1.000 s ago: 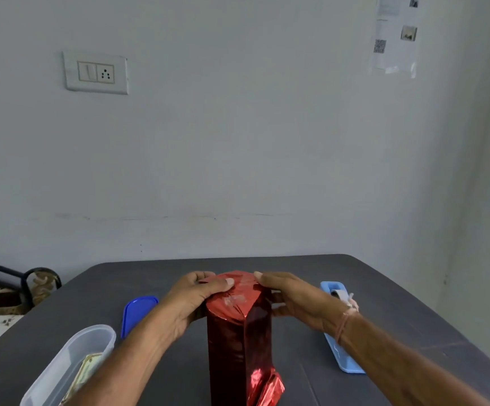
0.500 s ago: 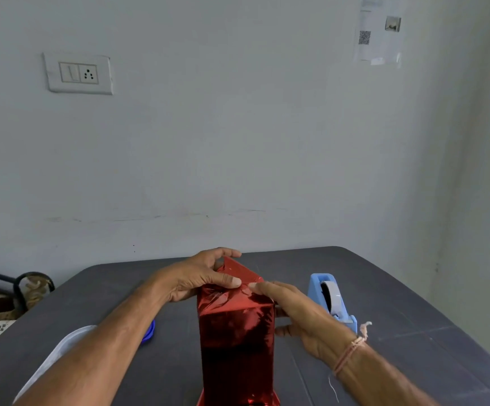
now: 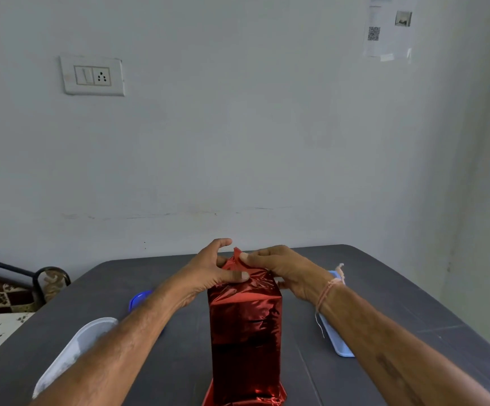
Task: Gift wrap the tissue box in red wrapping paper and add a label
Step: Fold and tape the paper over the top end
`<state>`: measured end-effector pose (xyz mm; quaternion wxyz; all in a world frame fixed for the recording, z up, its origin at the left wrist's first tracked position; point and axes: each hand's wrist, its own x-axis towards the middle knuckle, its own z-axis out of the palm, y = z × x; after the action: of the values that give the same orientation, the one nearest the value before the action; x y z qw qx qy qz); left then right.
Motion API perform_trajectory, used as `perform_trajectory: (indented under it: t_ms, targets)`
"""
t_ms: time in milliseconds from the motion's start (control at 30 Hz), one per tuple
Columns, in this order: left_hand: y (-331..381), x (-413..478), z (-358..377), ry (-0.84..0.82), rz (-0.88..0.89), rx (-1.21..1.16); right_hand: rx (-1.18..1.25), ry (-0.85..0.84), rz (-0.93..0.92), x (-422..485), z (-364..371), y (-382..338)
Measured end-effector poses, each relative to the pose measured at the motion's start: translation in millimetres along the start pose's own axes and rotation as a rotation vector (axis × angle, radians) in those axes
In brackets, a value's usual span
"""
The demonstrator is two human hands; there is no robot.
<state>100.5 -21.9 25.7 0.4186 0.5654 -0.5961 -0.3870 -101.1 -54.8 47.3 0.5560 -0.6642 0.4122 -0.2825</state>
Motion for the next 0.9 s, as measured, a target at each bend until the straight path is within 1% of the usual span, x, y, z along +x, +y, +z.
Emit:
perform_trajectory:
  t_ms: [167,367,667,900]
  targets:
    - [-3,-3,3,0.028,0.007,-0.049,-0.029,0.008,-0.033,8,5,-16]
    - [-14,-7,3,0.057,-0.029,-0.157,0.016,-0.002,-0.069,15,9,-14]
    - [-15,-7,8,0.057,-0.030,-0.221,0.094,0.026,-0.164,21,10,-15]
    - [-11,-19,10,0.049,0.015,-0.233,0.122,0.060,-0.198,24,9,-8]
